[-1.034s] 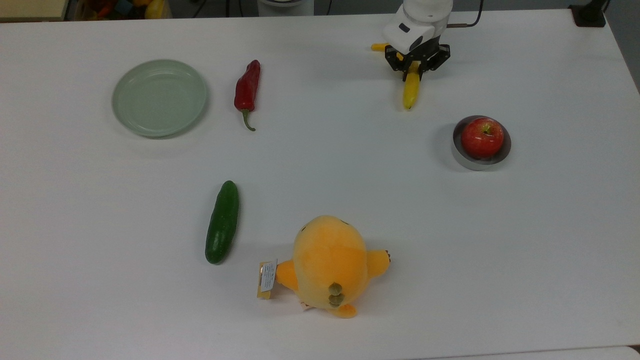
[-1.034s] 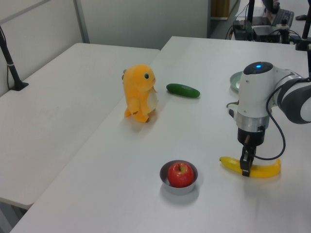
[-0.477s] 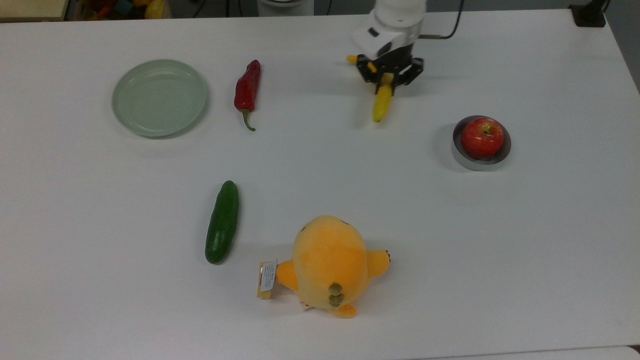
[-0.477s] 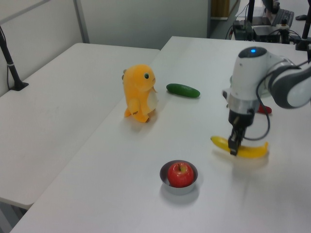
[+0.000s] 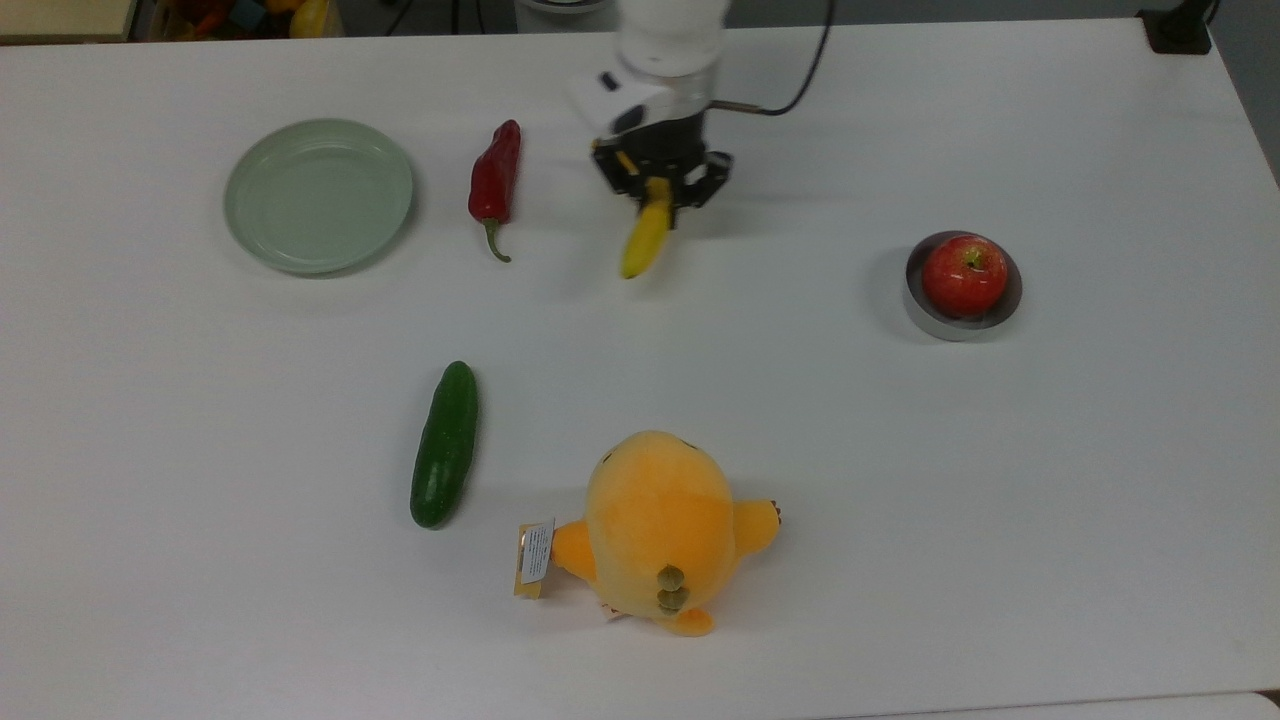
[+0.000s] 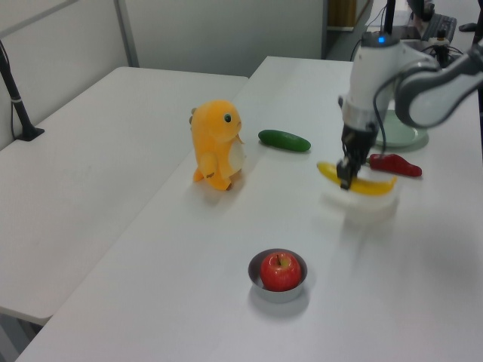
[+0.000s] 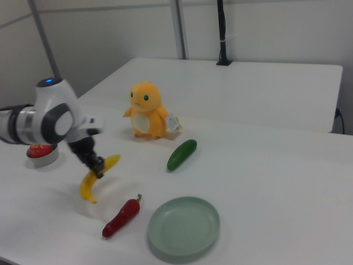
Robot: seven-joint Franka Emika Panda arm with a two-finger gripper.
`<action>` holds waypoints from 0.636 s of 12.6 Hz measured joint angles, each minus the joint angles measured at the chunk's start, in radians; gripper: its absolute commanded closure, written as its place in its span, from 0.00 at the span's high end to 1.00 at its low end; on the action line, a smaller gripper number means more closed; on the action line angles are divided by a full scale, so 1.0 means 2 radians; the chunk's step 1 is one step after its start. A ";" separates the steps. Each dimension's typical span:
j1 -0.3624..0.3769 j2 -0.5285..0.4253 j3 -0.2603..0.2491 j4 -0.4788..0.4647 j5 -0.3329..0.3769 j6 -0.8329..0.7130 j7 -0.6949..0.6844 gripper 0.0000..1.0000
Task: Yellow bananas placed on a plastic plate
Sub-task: 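Lift the banana and carry it toward the pale green plate, then lower the banana onto the plate and open the gripper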
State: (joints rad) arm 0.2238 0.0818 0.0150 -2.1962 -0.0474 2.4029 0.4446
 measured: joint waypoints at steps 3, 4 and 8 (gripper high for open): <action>-0.007 -0.005 -0.057 0.015 0.000 -0.003 -0.044 0.12; -0.008 -0.006 -0.075 0.019 0.000 -0.004 -0.055 0.12; -0.012 -0.009 -0.132 0.024 0.000 -0.009 -0.095 0.12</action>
State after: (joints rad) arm 0.1994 0.0640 -0.2495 -2.1485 -0.0474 2.3849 0.2541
